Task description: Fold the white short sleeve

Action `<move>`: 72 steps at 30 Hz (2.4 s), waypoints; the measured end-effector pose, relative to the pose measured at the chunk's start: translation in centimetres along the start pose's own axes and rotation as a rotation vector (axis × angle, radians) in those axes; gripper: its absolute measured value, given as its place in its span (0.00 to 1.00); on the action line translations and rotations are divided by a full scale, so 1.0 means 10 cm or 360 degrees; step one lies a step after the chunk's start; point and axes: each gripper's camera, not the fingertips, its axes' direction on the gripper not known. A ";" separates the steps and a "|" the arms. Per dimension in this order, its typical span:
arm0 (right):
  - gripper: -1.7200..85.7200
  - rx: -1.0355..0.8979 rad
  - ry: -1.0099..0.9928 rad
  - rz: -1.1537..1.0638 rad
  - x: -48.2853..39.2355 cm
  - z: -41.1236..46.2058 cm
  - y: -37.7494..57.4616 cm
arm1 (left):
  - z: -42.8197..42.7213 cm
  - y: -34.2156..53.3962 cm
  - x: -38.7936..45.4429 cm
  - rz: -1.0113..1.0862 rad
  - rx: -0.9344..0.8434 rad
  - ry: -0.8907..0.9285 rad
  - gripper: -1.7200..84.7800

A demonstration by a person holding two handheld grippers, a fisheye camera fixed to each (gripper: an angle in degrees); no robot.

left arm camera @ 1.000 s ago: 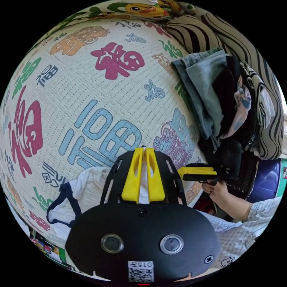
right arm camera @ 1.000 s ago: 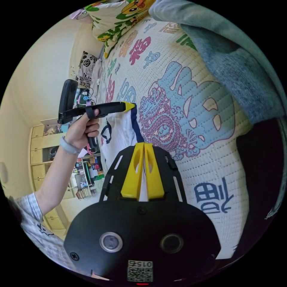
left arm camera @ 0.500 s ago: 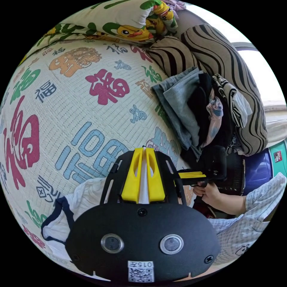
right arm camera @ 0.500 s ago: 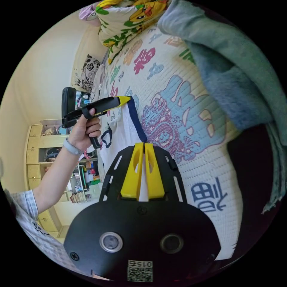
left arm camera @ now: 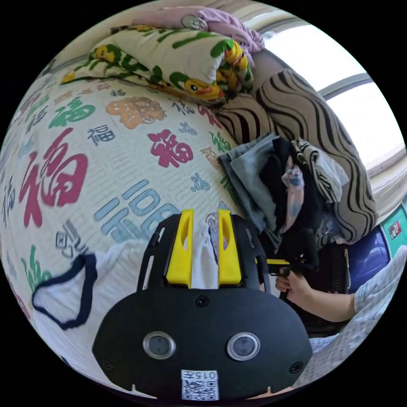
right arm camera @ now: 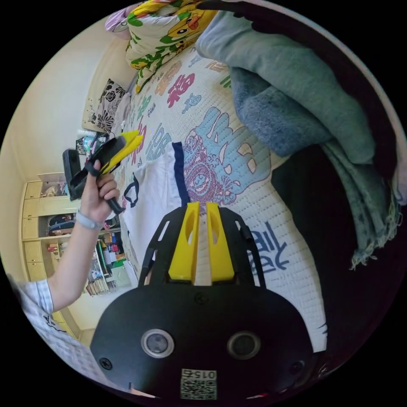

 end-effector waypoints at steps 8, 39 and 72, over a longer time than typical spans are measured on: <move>0.06 -0.0092 0.0176 -0.0293 -1.17 0.23 0.21 | -1.77 2.58 -0.94 -0.0830 0.0351 -0.0356 0.12; 0.10 -0.1343 0.1127 -0.1718 -7.42 5.98 0.46 | -2.66 4.89 -2.57 -0.0754 0.0518 -0.0247 0.02; 0.02 -0.1017 0.0710 -0.1569 -7.87 5.54 0.49 | -3.20 6.03 -2.76 -0.0845 0.0764 -0.0351 0.01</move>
